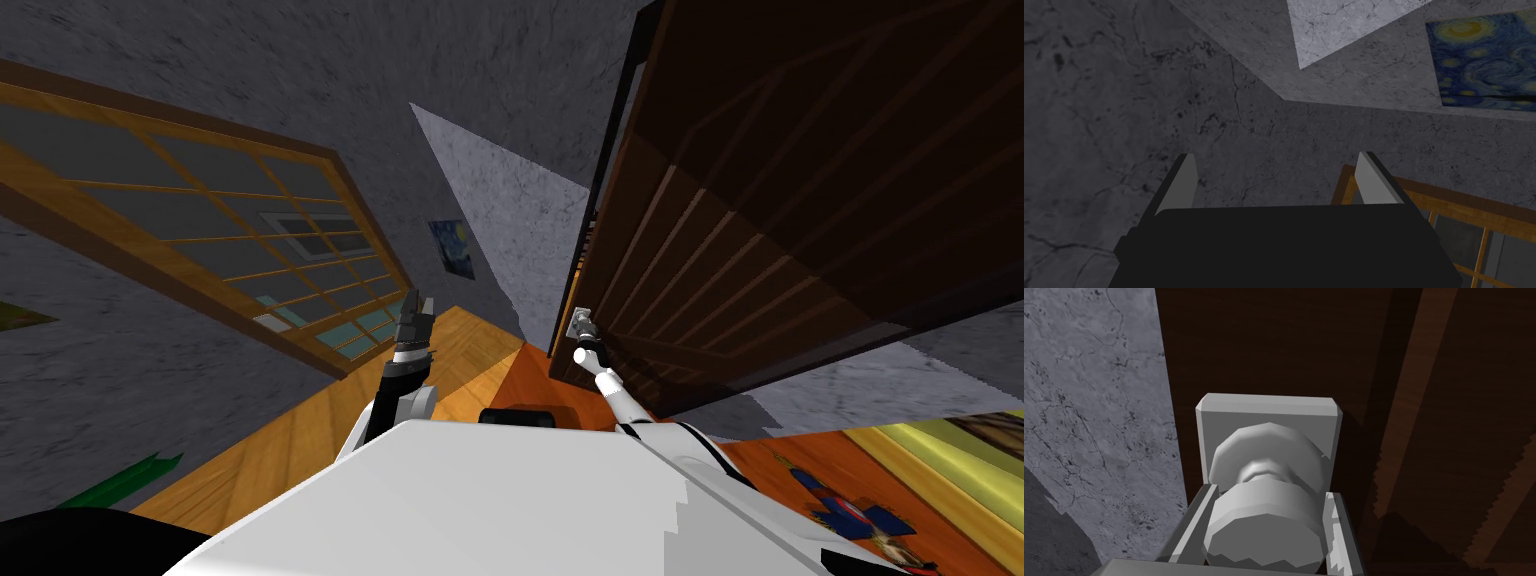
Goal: Pull the door open
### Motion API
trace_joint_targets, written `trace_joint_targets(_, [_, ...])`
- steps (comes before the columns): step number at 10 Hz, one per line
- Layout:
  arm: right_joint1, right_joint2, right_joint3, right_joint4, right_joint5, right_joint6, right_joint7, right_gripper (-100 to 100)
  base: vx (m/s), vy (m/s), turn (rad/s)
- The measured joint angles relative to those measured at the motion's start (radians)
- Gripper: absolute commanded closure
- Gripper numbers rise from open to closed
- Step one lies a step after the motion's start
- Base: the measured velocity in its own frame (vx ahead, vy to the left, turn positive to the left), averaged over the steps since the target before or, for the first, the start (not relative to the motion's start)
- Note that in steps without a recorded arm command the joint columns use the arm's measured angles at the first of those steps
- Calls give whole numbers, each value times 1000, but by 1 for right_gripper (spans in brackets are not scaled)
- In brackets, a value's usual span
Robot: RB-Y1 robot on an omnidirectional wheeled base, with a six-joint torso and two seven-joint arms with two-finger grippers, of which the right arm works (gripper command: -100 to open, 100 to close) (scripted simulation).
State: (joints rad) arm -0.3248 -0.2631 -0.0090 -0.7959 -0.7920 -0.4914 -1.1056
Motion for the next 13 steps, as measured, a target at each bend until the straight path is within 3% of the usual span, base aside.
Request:
trace_joint_targets(1, [0,0,0,0,0,0,0,100,-127,-29,147])
trace_joint_targets(4, [15,-30,28,-25,5,7,-39,100,-231,-90,167])
trace_joint_targets(13, [49,-113,143,-57,26,24,-186,100,-185,-64,132])
